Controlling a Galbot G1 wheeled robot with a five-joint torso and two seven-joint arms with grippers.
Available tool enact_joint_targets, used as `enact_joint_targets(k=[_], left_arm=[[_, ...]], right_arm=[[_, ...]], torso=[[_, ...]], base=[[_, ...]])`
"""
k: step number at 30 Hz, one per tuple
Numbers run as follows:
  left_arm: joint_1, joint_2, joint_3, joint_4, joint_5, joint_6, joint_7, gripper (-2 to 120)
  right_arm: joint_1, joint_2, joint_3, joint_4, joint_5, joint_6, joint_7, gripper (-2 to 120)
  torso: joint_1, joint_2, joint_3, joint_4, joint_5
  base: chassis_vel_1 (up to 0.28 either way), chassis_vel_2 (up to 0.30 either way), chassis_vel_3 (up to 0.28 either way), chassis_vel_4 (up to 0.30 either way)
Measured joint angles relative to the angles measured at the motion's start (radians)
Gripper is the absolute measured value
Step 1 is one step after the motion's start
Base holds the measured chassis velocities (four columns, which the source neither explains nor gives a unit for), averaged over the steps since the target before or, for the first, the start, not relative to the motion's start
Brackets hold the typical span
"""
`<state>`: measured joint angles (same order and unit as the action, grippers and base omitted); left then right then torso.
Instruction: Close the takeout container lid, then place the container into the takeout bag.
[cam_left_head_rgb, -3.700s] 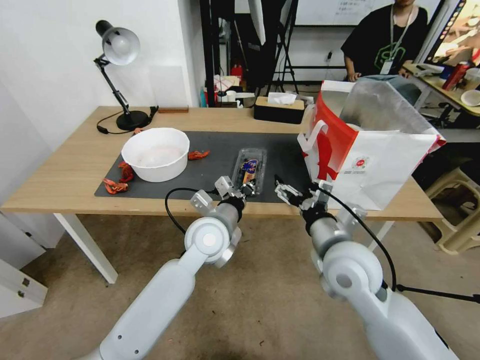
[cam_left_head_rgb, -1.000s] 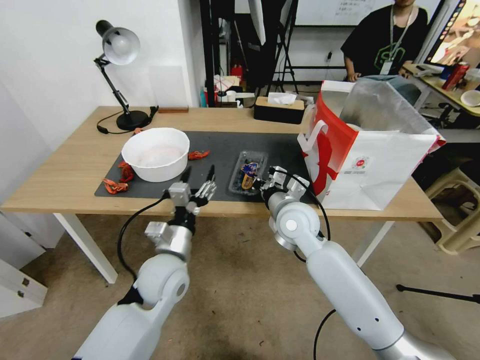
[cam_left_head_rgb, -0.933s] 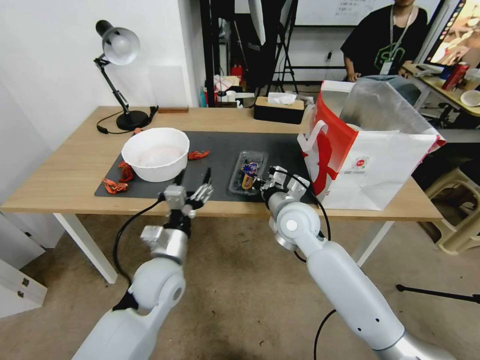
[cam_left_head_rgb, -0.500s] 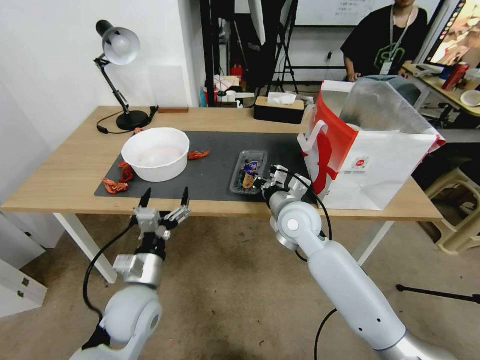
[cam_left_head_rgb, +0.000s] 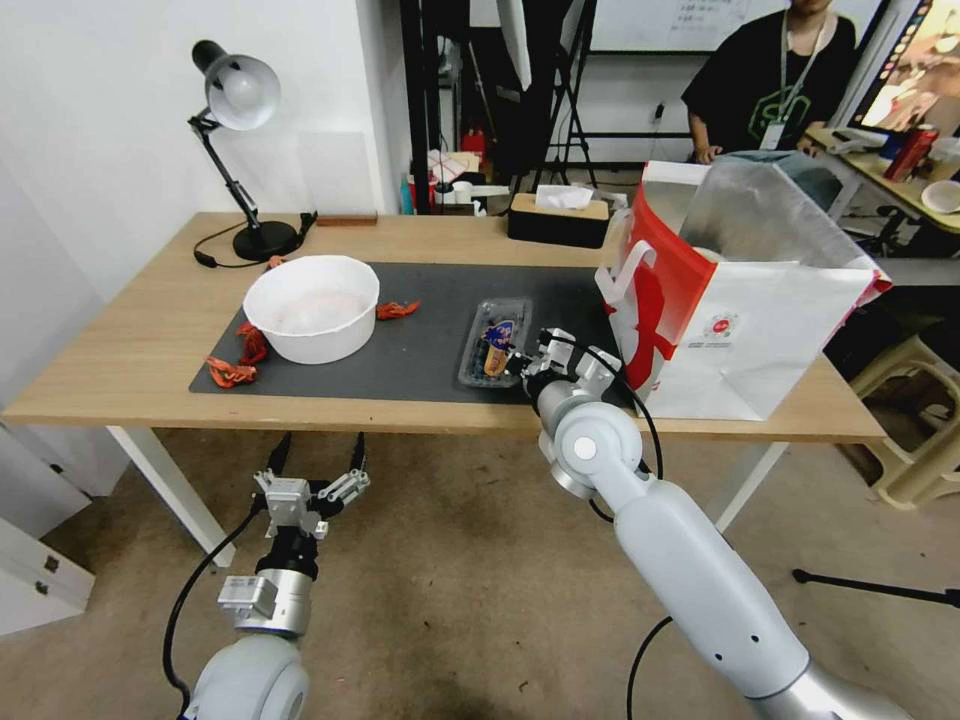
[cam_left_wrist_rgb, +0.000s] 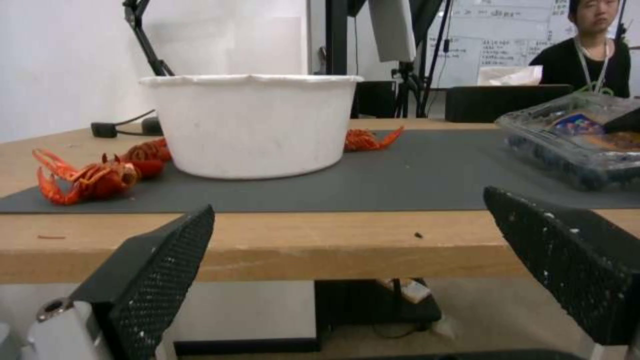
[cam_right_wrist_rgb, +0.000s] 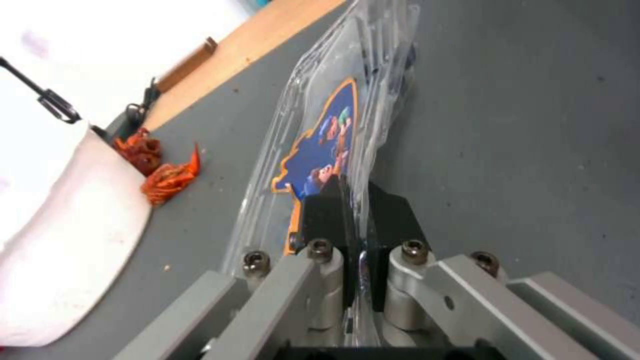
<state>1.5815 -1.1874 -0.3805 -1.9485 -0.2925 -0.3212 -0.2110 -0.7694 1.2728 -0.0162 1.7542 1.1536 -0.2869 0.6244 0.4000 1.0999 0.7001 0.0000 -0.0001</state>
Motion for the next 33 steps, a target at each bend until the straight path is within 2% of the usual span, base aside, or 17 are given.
enact_joint_targets(k=[9,17,24,33], left_arm=[[-0.009,0.01,-0.007,-0.006,-0.006,0.008,-0.005,100],[-0.014,0.01,-0.014,-0.018,-0.01,0.021,-0.01,100],[-0.021,0.009,-0.014,-0.021,-0.011,0.026,-0.013,100],[-0.031,0.008,-0.006,-0.024,-0.011,0.029,-0.014,100]], right_arm=[[0.019,-0.039,0.045,0.154,0.052,-0.01,-0.006,0],[0.105,-0.1,0.151,0.297,0.095,-0.04,0.006,0],[0.189,-0.129,0.241,0.32,0.081,-0.066,0.051,0],[0.239,-0.194,0.391,0.28,-0.019,-0.137,0.109,0]], torso=[[0.0,0.0,0.0,0.0,0.0001],[0.0,0.0,0.0,-0.0001,0.0001],[0.0,0.0,0.0,0.0,0.0002],[0.0,0.0,0.0,-0.0001,0.0005]], base=[[0.0,0.0,0.0,0.0],[0.0,0.0,0.0,0.0],[0.0,0.0,0.0,0.0],[0.0,0.0,0.0,0.0]])
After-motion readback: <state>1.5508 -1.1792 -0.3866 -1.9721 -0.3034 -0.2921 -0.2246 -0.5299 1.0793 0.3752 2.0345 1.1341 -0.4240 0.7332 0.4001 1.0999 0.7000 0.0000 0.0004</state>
